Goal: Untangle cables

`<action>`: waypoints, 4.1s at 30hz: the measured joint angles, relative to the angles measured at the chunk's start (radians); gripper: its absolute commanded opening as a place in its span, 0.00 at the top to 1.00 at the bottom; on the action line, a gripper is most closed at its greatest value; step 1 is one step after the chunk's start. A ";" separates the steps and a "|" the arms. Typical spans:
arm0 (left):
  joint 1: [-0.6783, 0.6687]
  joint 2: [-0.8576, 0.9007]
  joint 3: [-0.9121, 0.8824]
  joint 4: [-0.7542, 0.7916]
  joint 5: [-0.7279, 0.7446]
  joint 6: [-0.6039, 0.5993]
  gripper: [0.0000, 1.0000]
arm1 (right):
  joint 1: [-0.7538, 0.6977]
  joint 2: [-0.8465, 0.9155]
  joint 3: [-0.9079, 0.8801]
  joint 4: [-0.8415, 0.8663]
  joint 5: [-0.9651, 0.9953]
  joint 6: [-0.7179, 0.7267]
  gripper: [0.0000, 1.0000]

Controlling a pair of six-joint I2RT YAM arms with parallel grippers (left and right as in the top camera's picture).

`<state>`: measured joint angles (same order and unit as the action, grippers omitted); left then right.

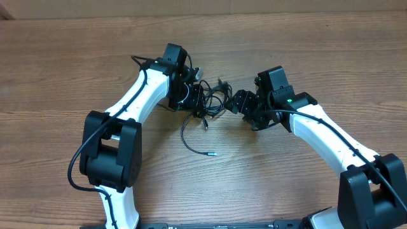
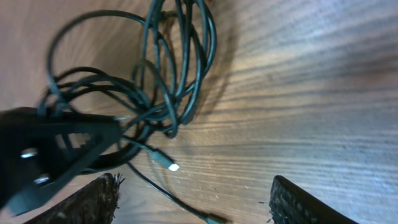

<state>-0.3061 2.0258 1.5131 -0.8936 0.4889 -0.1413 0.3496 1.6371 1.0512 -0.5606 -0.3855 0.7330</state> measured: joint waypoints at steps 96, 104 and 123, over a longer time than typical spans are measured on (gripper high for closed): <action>-0.055 0.020 0.102 -0.117 0.276 0.500 0.96 | -0.093 -0.001 0.003 -0.200 0.201 0.016 0.96; -0.042 0.021 0.102 -0.118 0.280 0.499 0.96 | -0.160 -0.001 0.002 -0.171 0.055 -0.058 0.81; 0.000 0.021 0.102 -0.042 0.385 0.437 0.96 | -0.196 -0.001 0.054 -0.124 -0.314 0.074 0.75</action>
<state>-0.3058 2.0468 1.6150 -0.9352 0.8734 0.2958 0.1535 1.6363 1.1049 -0.6846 -0.6998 0.8070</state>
